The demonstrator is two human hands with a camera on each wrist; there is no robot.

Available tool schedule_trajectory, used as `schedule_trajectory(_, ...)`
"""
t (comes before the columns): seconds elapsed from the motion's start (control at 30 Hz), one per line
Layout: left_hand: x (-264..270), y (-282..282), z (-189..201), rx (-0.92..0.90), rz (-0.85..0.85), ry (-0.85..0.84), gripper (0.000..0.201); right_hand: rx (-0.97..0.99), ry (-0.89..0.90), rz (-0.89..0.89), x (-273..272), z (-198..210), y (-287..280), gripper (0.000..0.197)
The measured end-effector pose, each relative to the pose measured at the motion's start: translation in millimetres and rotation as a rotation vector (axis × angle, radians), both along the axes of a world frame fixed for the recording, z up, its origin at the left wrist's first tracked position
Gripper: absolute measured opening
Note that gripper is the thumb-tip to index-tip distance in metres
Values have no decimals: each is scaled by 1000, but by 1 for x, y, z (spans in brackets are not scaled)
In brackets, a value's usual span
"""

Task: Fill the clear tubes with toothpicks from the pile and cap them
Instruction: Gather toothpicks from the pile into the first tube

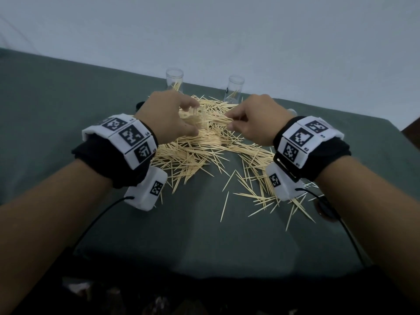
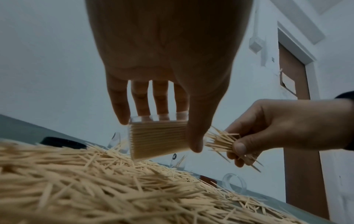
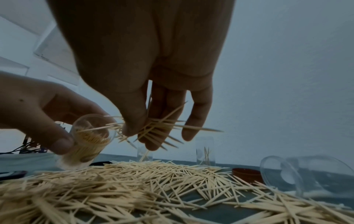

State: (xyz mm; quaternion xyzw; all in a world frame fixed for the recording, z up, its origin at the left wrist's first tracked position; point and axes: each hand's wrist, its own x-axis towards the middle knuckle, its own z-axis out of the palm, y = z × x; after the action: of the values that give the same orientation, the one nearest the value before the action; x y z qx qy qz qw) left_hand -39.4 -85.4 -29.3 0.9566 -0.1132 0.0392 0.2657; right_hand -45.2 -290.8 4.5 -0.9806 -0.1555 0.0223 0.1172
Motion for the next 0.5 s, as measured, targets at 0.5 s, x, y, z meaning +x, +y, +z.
schedule_trajectory(0.5, -8, -14, -3, 82, -72, -80, 59, -82, -47, 98, -2, -2, 10, 23)
